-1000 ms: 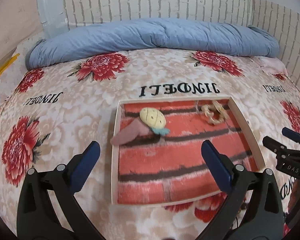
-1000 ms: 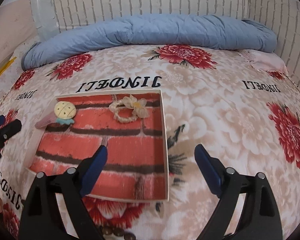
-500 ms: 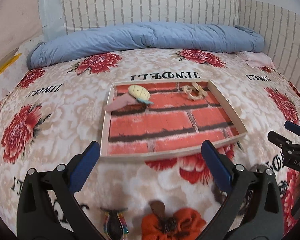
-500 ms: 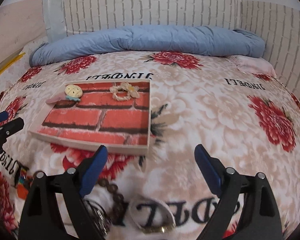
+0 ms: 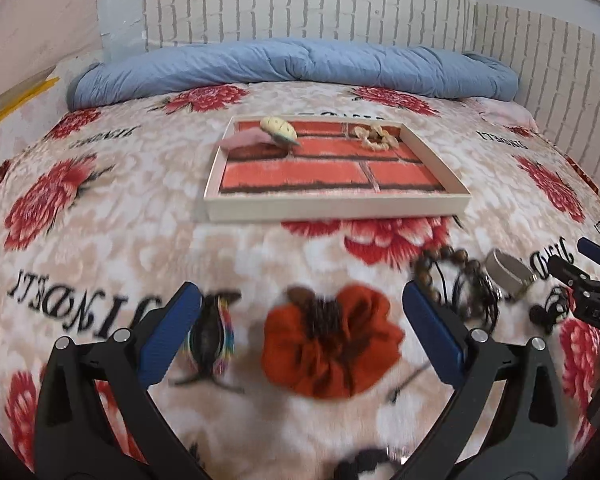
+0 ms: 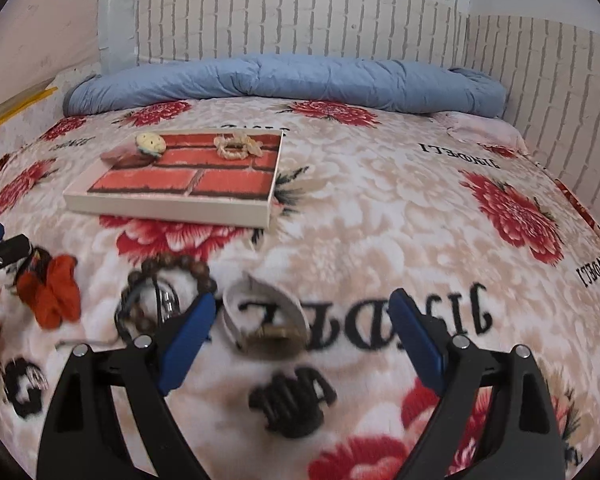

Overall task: Organize jewelry
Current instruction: 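Move both tools back over the remaining accessories on the bed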

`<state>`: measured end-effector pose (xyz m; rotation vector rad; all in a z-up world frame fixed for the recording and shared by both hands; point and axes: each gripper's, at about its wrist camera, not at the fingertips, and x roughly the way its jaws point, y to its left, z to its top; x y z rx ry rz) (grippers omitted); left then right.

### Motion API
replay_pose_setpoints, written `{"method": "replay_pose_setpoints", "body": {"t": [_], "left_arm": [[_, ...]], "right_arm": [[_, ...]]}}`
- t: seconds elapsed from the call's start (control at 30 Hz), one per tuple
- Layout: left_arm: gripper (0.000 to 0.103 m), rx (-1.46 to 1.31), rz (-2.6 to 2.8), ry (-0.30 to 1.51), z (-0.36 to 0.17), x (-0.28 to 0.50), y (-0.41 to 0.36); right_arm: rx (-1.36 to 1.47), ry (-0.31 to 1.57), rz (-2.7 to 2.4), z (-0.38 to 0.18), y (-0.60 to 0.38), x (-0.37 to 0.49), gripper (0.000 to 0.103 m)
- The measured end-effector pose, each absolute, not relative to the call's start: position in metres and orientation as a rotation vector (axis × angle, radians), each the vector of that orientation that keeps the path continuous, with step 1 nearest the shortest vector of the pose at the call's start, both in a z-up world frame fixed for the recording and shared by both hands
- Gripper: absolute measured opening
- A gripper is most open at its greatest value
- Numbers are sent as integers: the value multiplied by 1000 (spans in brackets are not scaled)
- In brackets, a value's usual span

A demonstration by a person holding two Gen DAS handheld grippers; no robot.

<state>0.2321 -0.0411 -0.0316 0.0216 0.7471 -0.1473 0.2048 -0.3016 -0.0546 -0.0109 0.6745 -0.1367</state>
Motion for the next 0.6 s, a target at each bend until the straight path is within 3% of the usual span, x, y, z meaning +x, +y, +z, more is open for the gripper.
{"method": "replay_pose_setpoints", "body": {"t": [0.6], "left_arm": [[98, 11, -141, 794, -69, 157, -31]], "right_arm": [[20, 682, -147, -88, -298, 161, 87]]}}
